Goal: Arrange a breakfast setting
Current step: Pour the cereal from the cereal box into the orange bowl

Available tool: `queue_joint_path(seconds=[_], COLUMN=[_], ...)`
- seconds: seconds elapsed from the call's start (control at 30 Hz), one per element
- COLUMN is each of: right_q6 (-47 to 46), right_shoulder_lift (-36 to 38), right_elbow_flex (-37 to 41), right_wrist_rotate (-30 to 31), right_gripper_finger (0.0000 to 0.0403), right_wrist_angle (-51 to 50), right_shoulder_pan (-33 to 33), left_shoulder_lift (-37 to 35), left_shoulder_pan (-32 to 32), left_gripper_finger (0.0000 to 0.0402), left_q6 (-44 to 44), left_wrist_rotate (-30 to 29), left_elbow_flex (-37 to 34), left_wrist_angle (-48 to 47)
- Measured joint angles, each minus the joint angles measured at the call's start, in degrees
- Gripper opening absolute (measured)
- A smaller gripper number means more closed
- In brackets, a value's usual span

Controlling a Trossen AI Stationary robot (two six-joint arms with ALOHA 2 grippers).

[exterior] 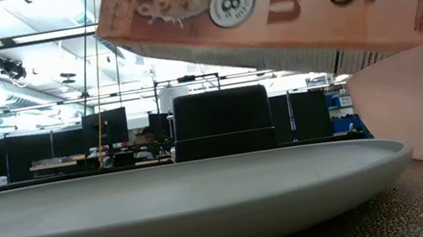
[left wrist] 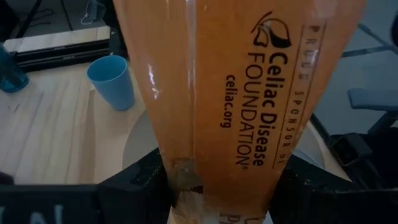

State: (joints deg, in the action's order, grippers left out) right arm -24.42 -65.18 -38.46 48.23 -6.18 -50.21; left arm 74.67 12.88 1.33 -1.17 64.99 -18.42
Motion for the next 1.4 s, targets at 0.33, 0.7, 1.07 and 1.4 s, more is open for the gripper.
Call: queue_joint_path(seconds=[0.33,0.7,1.07,1.4], right_q6=[0.74,0.78,-1.65,-0.64], right_shoulder_lift=[0.98,6.08,5.10,4.69], right_elbow_flex=[-0.04,-0.13,-0.15,-0.12], right_wrist_rotate=[-1.10,-3.09,-3.03,-4.84], right_gripper_finger=[0.0012,0.0012,0.0012,0.0013], right_wrist_angle=[-1.63,-3.82,-5.97,-4.37], right_shoulder_pan=[0.60,-0.09,-0.81,-1.58], left_shoulder_lift=[0.10,0.05,0.07,-0.04], left_shoulder_pan=[0.00,0.20,-0.24,-0.10], left_gripper_finger=[0.0208,0.0208,0.0208,0.0206], left_q6=[-0.81,-0.60,0.76,2.28], left_wrist_rotate=[0.41,2.30,2.47,2.71], left_elbow_flex=[-0.04,2.89,4.44,4.48], left_wrist_angle=[-0.27,-0.13,-0.89,0.20])
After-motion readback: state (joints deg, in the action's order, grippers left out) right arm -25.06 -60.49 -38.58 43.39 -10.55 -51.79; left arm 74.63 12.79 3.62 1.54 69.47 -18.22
